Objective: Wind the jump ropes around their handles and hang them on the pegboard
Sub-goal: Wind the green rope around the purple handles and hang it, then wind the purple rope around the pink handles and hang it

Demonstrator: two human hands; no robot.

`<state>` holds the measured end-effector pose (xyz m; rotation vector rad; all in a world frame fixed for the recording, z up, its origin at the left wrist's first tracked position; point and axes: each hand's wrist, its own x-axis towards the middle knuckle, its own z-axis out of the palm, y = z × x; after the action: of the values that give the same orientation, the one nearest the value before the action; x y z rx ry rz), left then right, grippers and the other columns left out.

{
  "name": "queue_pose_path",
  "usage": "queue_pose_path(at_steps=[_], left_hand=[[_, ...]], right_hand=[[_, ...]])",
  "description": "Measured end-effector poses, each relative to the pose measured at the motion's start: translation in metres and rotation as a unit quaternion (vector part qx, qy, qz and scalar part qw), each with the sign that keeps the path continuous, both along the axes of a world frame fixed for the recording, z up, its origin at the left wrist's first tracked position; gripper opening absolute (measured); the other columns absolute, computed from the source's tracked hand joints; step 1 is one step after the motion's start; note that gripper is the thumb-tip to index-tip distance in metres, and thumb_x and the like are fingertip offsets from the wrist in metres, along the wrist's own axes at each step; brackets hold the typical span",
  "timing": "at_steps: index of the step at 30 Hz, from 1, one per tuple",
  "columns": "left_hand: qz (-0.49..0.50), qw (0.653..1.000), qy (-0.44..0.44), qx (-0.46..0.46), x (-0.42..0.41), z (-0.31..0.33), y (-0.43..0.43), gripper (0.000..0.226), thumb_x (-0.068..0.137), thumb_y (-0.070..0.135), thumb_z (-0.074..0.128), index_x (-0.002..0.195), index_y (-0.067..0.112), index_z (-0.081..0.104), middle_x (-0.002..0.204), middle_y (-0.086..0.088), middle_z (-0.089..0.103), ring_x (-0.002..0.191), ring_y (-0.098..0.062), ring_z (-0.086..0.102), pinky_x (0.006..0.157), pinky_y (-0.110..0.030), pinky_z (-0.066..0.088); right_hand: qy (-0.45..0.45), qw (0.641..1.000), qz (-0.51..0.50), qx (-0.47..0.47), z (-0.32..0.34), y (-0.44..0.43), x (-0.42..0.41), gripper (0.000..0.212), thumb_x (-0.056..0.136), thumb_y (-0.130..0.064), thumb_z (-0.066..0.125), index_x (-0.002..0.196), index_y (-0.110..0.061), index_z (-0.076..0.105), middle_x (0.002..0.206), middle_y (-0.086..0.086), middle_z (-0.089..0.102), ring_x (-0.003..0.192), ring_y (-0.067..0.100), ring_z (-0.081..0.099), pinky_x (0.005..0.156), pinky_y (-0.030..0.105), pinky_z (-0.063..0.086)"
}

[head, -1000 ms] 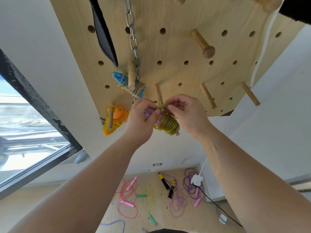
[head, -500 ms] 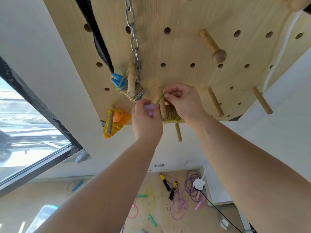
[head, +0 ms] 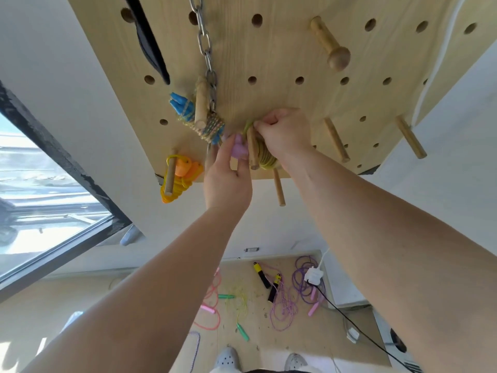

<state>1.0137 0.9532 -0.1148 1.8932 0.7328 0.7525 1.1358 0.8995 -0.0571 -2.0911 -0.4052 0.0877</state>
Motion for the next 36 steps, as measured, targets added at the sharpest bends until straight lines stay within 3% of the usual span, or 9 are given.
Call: queue_pose_path(at_steps=[6, 11, 14, 18, 21, 25, 28, 32, 36], left_hand=[[-0.049, 0.998, 0.029, 0.023, -0.029, -0.015, -0.003, 0.056, 0.105, 0.022, 0.047, 0.156, 0.038, 0.032, 0.158, 0.001, 0.038, 0.138, -0.018, 0.041, 0.093, -0.022, 0.033], [-0.041, 0.999, 0.032, 0.000, -0.050, -0.041, -0.031, 0.055, 0.104, 0.024, 0.049, 0.154, 0.037, 0.030, 0.148, 0.002, 0.042, 0.089, -0.020, 0.064, 0.082, -0.031, 0.041], [-0.042, 0.996, 0.061, -0.056, -0.061, -0.067, -0.062, 0.050, 0.101, 0.033, 0.052, 0.147, 0.037, 0.032, 0.143, -0.001, 0.045, 0.108, -0.030, 0.062, 0.089, -0.043, 0.051], [-0.083, 0.977, 0.165, -0.104, -0.067, -0.096, -0.113, 0.047, 0.097, 0.038, 0.060, 0.140, 0.032, 0.041, 0.130, 0.004, 0.052, 0.089, -0.017, 0.065, 0.078, -0.035, 0.050], [-0.130, 0.952, 0.233, -0.151, -0.062, -0.123, -0.155, 0.036, 0.094, 0.042, 0.064, 0.127, 0.033, 0.052, 0.122, 0.006, 0.058, 0.097, -0.022, 0.067, 0.083, -0.041, 0.055], [-0.148, 0.925, 0.299, -0.180, -0.052, -0.167, -0.225, 0.024, 0.095, 0.036, 0.063, 0.117, 0.030, 0.058, 0.111, 0.009, 0.060, 0.094, -0.024, 0.068, 0.070, -0.034, 0.051], [-0.144, 0.910, 0.337, -0.193, -0.050, -0.209, -0.279, 0.027, 0.093, 0.029, 0.065, 0.119, 0.024, 0.060, 0.109, 0.005, 0.060, 0.097, -0.029, 0.067, 0.081, -0.039, 0.054], [-0.148, 0.886, 0.382, -0.217, -0.048, -0.274, -0.327, 0.025, 0.096, 0.035, 0.065, 0.118, 0.025, 0.058, 0.119, 0.000, 0.057, 0.093, -0.022, 0.062, 0.066, -0.027, 0.047], [-0.192, 0.864, 0.413, -0.213, -0.046, -0.351, -0.348, 0.034, 0.098, 0.031, 0.063, 0.128, 0.017, 0.056, 0.123, -0.003, 0.054, 0.084, -0.014, 0.055, 0.060, -0.018, 0.043]], right_hand=[[0.009, 1.000, 0.015, 0.021, -0.018, -0.038, -0.025, 0.025, 0.082, -0.032, 0.070, 0.073, -0.009, 0.069, 0.077, 0.006, 0.073, 0.080, 0.027, 0.070, 0.074, 0.045, 0.059], [0.046, 0.998, 0.033, 0.002, -0.042, -0.115, -0.048, 0.027, 0.088, -0.026, 0.069, 0.077, -0.001, 0.069, 0.077, 0.015, 0.069, 0.068, 0.015, 0.057, 0.066, 0.032, 0.048], [0.080, 0.996, 0.030, -0.031, -0.061, -0.173, -0.056, 0.023, 0.088, -0.028, 0.068, 0.078, -0.007, 0.072, 0.079, 0.012, 0.072, 0.073, 0.026, 0.065, 0.068, 0.042, 0.053], [0.156, 0.986, 0.031, -0.049, -0.092, -0.253, -0.061, 0.016, 0.091, -0.028, 0.070, 0.084, -0.013, 0.073, 0.087, 0.011, 0.074, 0.081, 0.027, 0.069, 0.079, 0.052, 0.056], [0.220, 0.973, 0.029, -0.057, -0.127, -0.315, -0.062, 0.011, 0.092, -0.024, 0.071, 0.086, -0.016, 0.072, 0.090, 0.013, 0.073, 0.079, 0.021, 0.066, 0.083, 0.048, 0.057], [0.286, 0.954, 0.043, -0.078, -0.184, -0.396, -0.058, 0.009, 0.095, -0.021, 0.068, 0.089, -0.014, 0.072, 0.082, 0.005, 0.071, 0.074, 0.017, 0.065, 0.072, 0.034, 0.054], [0.320, 0.940, 0.054, -0.108, -0.237, -0.450, -0.052, 0.009, 0.094, -0.023, 0.069, 0.087, -0.019, 0.073, 0.074, -0.008, 0.069, 0.075, 0.011, 0.064, 0.072, 0.028, 0.051], [0.355, 0.922, 0.055, -0.146, -0.313, -0.493, -0.051, 0.014, 0.089, -0.041, 0.070, 0.091, -0.027, 0.073, 0.089, -0.007, 0.072, 0.089, 0.017, 0.067, 0.085, 0.040, 0.053], [0.416, 0.896, 0.051, -0.146, -0.397, -0.505, -0.070, 0.015, 0.094, -0.036, 0.068, 0.101, -0.022, 0.070, 0.103, 0.002, 0.071, 0.095, 0.017, 0.065, 0.080, 0.028, 0.050]])
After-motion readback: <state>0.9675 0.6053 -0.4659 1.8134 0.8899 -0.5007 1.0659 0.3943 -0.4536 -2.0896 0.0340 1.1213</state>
